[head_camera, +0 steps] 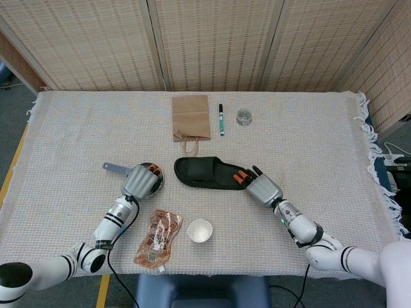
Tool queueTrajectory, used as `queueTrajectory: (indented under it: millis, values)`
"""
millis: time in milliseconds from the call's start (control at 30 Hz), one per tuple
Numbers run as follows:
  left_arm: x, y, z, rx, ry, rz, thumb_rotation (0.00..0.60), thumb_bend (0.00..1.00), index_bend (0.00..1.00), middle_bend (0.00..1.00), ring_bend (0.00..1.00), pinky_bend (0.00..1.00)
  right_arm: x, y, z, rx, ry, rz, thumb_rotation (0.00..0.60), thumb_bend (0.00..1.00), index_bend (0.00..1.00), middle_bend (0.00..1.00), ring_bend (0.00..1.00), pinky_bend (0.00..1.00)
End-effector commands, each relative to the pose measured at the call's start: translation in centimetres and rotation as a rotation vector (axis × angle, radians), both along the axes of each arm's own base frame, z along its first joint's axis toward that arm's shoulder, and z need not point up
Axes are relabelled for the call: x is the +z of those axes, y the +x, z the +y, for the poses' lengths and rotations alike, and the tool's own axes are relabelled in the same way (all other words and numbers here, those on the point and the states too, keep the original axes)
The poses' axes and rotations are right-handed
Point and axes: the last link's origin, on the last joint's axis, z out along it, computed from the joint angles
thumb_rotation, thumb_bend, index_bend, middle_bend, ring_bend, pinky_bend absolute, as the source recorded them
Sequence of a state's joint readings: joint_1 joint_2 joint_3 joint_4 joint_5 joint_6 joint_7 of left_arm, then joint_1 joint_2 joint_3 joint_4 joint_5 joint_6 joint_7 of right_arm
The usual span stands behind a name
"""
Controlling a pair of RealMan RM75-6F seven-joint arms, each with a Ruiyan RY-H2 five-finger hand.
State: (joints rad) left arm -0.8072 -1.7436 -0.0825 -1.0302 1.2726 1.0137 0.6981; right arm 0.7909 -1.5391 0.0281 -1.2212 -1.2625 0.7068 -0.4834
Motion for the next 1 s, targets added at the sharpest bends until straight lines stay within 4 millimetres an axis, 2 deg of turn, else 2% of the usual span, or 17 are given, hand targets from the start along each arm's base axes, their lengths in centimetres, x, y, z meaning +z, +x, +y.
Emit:
queueTrajectory:
  millis: [33,200,367,467,667,800,900,1000]
  values:
    - [-0.3,0.0,0.2,0.008,0.003,0.002,0.6,0.41,0.43,0.53,0.9,1.0,0.0,0.1,0.0,0.0,-0.002,0.001,0.6,0.62,0.0,0.0,0.0,0.0]
    - [-0.4,-0.5,0.7,0.032,0.01,0.026,0.6,0.43,0.27,0.42,0.89,1.0,0.2,0.2,0.2,0.008,-0.005,-0.003,0.6,0.62,0.0,0.0,0.0,0.0]
    - [-0.1,-0.3,0.7,0.029,0.005,0.005,0.6,0.42,0.06,0.31,0.89,1.0,1.3,0.3,0.9,0.041,-0.042,0.005,0.6,0.61,0.0,0.0,0.0,0.0]
    - [-0.2,-0.1,0.7,0.038,-0.012,0.008,0.6,0.41,0.01,0.27,0.89,1.0,2.0,0.4,1.5,0.046,-0.055,-0.002,0.6,0.57,0.0,0.0,0.0,0.0]
    - [0.4,0.5,-0.2,0.039,-0.029,-0.022,0.6,0.41,0.0,0.21,0.88,1.0,4.2,0.2,2.8,0.062,-0.107,-0.032,0.6,0.43,0.0,0.0,0.0,0.0]
    - [1.8,0.9,-1.0,0.029,-0.015,-0.05,0.6,0.4,0.0,0.19,0.87,1.0,6.1,-0.1,4.0,0.053,-0.149,-0.086,0.6,0.41,0.0,0.0,0.0,0.0]
    - [3.8,1.0,-2.2,0.02,0.015,-0.086,0.6,0.41,0.0,0.18,0.86,1.0,8.4,-0.4,5.3,0.066,-0.208,-0.131,0.6,0.41,0.0,0.0,0.0,0.0]
    - [7.0,0.5,-4.0,0.021,0.072,-0.165,0.6,0.41,0.0,0.16,0.83,1.0,11.0,-1.4,7.5,0.059,-0.282,-0.178,0.6,0.41,0.0,0.0,0.0,0.0]
